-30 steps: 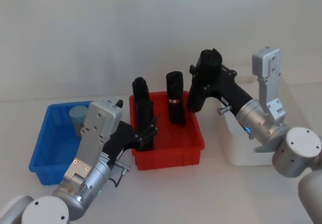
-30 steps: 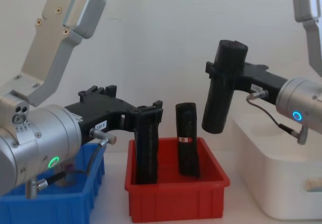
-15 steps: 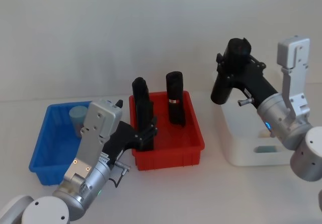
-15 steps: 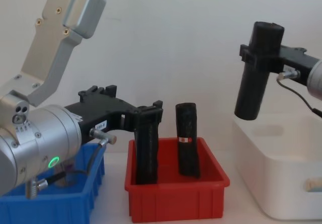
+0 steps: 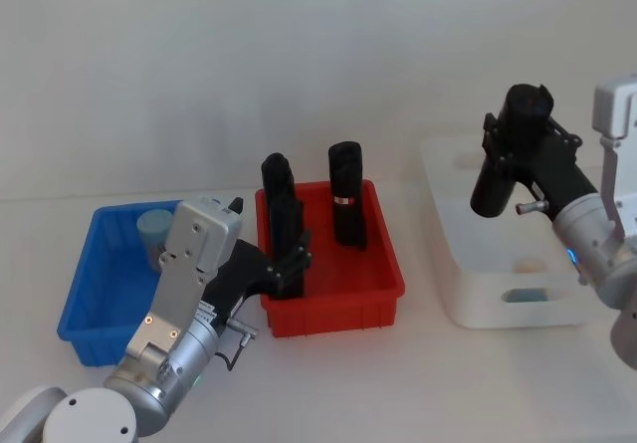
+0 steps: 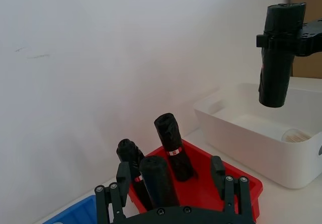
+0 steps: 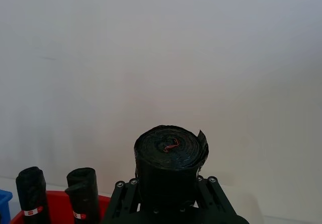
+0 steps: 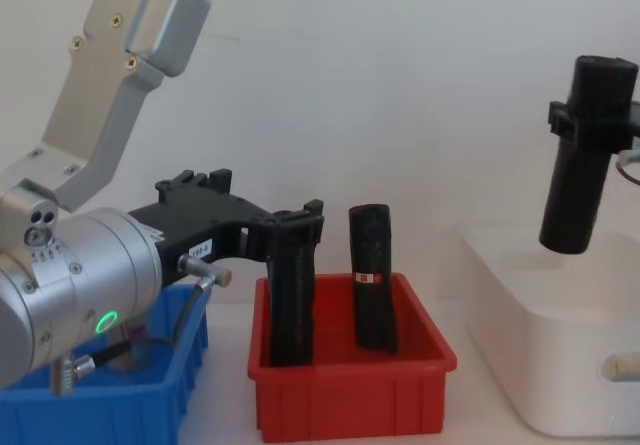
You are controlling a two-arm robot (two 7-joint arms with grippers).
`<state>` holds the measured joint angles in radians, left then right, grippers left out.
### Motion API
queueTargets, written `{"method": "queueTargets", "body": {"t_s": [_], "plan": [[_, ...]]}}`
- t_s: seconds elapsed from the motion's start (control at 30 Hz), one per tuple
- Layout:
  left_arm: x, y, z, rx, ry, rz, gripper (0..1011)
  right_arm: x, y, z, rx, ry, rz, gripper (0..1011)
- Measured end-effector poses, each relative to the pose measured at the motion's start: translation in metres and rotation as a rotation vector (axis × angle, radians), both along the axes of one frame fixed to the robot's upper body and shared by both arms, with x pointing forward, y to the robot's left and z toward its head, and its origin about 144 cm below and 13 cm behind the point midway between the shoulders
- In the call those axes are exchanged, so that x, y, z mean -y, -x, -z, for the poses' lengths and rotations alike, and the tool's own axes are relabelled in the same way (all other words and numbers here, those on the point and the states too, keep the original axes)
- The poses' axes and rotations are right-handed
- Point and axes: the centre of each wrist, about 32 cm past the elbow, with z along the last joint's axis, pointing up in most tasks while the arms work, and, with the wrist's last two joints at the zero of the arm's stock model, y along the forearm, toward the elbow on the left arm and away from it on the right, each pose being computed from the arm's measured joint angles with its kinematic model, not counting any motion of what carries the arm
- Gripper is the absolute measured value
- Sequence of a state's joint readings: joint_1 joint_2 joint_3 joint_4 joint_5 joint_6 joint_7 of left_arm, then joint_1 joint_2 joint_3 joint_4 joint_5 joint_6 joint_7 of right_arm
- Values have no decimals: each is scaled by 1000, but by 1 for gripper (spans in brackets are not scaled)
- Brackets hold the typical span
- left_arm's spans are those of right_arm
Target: Pick the cotton swabs from the blue box and place them into the white box.
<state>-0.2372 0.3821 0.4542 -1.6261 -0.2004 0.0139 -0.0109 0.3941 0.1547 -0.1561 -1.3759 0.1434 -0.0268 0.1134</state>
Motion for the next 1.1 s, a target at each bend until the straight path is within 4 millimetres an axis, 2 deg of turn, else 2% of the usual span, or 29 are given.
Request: {"method": "queueTargets", "body": {"t_s": [0.37,0.53,0.57,0.73,0.83,0.93,0.97,1.1], "plan": [[0,0,0,0,0,0,1004,13,5,11,-63,8,61,439],[0,0,0,0,0,0,1004,17,4,17,-87,9,68,539],[0,0,0,0,0,0,1004,17,4,20,-95,9,67,599],[0,0,0,0,0,0,1004,19,2,25,-110,10,60,733],[0,0,0,0,0,0,1004,20,1,27,-112,10,57,846],[0,0,0,0,0,0,1004,20,1,29,-113,8,54,897],[0,0,0,0,0,0,1004,20,1,29,-113,7,51,961],[0,0,0,0,0,0,1004,20,1,31,-114,6,48,1002]]}}
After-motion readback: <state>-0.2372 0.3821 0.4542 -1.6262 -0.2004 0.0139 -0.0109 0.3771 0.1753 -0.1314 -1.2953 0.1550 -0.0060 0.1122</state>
